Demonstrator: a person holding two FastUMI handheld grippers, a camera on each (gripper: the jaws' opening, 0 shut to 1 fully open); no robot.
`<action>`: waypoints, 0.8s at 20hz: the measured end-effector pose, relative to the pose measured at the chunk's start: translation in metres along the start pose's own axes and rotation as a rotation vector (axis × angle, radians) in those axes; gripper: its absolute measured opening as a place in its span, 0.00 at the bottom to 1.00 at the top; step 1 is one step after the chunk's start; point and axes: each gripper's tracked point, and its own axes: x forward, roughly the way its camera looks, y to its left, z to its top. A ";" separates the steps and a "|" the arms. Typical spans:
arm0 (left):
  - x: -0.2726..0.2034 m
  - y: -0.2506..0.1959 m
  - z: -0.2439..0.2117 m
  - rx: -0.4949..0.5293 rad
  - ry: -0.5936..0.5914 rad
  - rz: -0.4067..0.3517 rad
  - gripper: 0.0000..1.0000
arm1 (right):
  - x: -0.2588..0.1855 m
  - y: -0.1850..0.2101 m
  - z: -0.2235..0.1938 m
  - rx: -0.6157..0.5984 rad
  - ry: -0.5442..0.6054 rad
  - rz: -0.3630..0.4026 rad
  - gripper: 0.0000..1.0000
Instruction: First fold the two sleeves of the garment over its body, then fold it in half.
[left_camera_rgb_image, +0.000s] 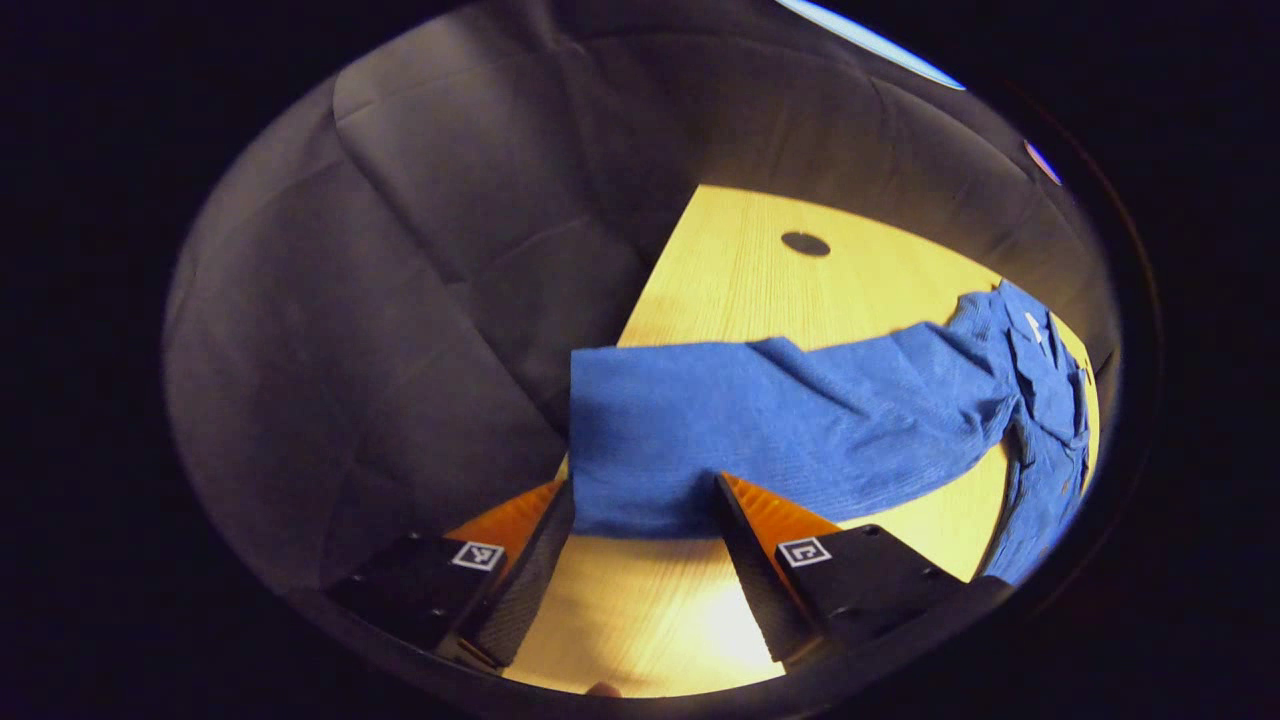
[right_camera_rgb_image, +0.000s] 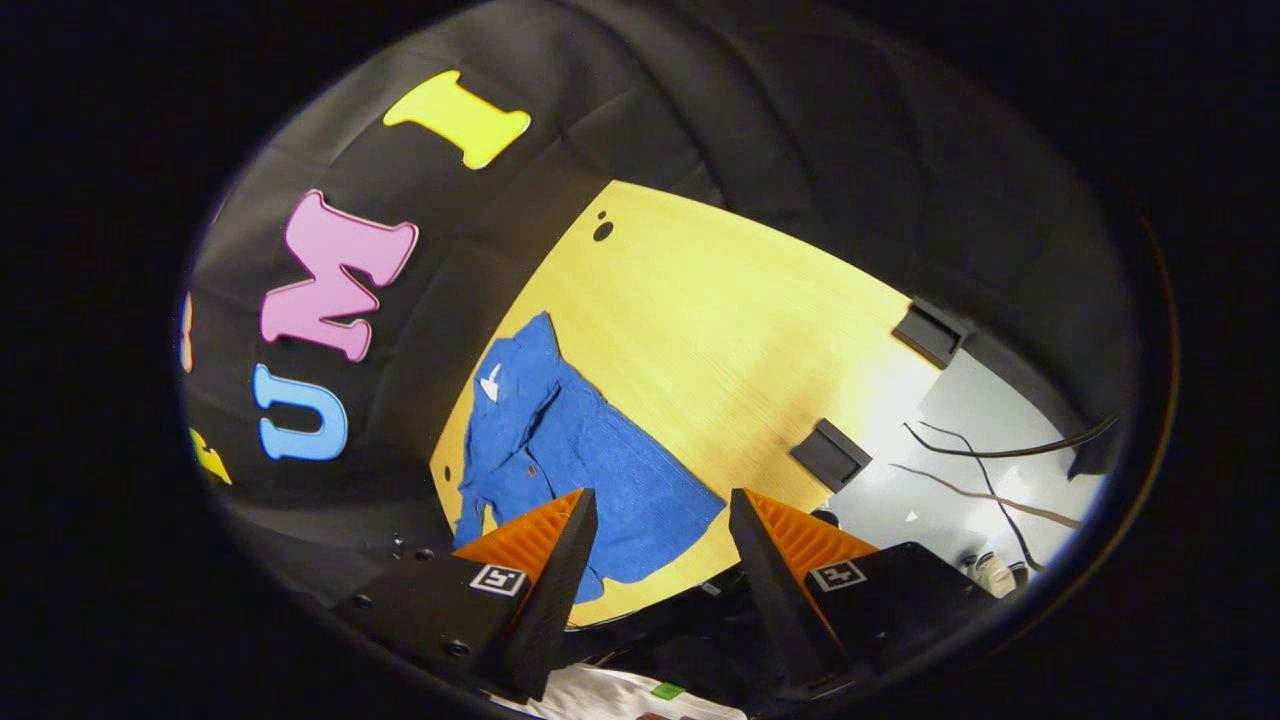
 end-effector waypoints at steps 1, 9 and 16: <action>0.001 0.002 -0.001 0.022 0.000 -0.009 0.82 | -0.006 0.000 -0.002 -0.001 -0.005 -0.002 0.86; 0.004 -0.004 0.000 -0.004 0.024 -0.002 0.06 | -0.029 0.069 -0.026 -0.121 0.014 0.088 0.87; -0.030 -0.047 0.033 -0.036 -0.031 -0.110 0.00 | -0.023 0.126 -0.063 -0.324 0.112 0.149 0.87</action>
